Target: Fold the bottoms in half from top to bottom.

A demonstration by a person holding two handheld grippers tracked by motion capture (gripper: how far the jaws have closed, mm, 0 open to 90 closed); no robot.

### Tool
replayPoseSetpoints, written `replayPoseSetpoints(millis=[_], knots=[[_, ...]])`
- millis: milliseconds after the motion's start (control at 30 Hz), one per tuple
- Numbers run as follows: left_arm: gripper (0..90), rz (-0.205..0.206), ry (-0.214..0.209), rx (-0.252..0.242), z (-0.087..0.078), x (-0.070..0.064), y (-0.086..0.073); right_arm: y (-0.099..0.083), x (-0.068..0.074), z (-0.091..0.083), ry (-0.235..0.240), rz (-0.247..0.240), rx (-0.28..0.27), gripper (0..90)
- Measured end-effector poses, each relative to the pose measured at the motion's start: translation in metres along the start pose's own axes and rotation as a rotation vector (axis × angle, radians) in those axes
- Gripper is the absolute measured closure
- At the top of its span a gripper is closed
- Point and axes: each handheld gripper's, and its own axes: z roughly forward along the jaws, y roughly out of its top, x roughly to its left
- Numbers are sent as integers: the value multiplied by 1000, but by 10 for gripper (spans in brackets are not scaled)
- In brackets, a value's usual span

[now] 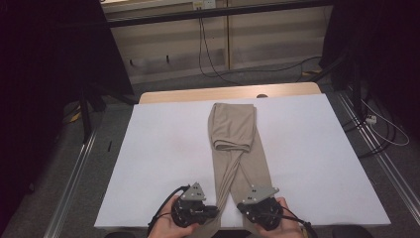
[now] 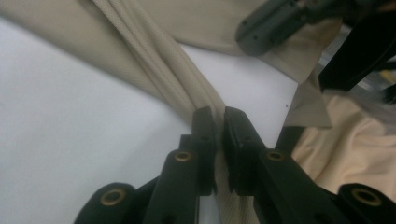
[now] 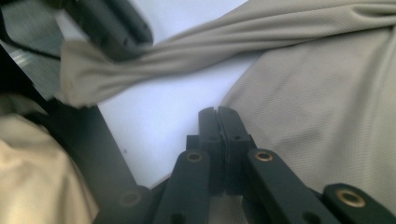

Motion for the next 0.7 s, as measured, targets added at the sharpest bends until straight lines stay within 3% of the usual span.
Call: replayPoseSetpoints(millis=[133,300,367,467,533,700], knots=[[898,-19,-8,-2,-4,1,1,6,6,5,40,-8,0,900],[900,-75,-55,-53,-13,6,1,18,5,14,156,62,-47,898],[900,-75,-66,-71,-16,6,3,19,6,16,205,54,-45,888],[900,-71,-79,-85,-16,2,8,16,5,14,166,42,-35,787],[900,-64,-101,-95,-15,-1,12,13,-4,5,153,64,-55,736],[900,-42,-135,-115,-5,-12,33,5,-34,-15,47,128,-96,712]])
